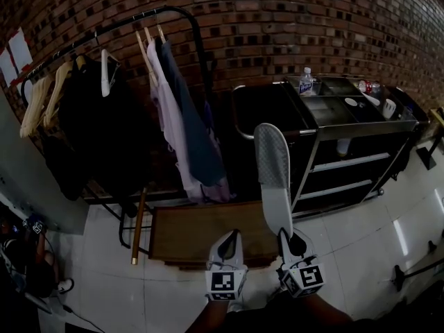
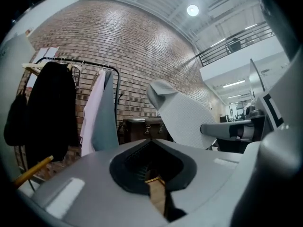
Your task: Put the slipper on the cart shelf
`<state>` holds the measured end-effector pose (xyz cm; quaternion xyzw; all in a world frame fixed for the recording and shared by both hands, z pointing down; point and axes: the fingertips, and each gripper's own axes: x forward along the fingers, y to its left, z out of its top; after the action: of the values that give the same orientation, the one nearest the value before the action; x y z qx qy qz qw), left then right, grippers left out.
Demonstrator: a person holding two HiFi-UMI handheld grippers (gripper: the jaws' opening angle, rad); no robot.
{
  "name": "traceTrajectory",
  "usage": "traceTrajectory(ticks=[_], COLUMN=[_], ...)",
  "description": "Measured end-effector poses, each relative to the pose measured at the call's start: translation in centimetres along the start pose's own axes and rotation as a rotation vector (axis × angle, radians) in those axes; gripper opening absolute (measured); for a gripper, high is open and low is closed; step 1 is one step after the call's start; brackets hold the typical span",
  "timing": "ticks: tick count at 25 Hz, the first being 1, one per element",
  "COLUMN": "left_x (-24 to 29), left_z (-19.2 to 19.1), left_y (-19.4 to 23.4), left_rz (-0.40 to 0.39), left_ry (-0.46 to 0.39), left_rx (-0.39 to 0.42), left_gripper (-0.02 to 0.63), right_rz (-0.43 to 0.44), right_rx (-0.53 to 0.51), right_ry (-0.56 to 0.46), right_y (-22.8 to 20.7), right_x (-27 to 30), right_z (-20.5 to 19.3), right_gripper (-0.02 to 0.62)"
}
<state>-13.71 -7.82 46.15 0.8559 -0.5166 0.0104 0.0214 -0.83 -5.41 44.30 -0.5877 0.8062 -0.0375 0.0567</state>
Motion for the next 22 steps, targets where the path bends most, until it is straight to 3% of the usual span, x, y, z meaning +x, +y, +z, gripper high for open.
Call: traceTrajectory(ticks=[13,18,22], left_x=[0.0,2.0,4.1], left_z=[-1.3,-1.8,-0.6], left_y=[-1.1,-3.5,-6.3], left_rz=[-0.017,-0.038,-0.048], left_ry=[0.028,0.054,0.046], left_rx=[-0.014,-0.009,0.071], left_gripper=[0.015,0.015,0.015], right_rz=[-0.046,-0.085,-0.129], right_rx=[0.006,0.016,0.011], right_ry=[0.027,0.05,0.088], right_y=[-1.8,-6.1,-10.5], right_x=[-1.4,-2.7,-4.1], right_z=[-1.1,-1.9,-2.0], right_gripper=[0.041,0.041,0.041])
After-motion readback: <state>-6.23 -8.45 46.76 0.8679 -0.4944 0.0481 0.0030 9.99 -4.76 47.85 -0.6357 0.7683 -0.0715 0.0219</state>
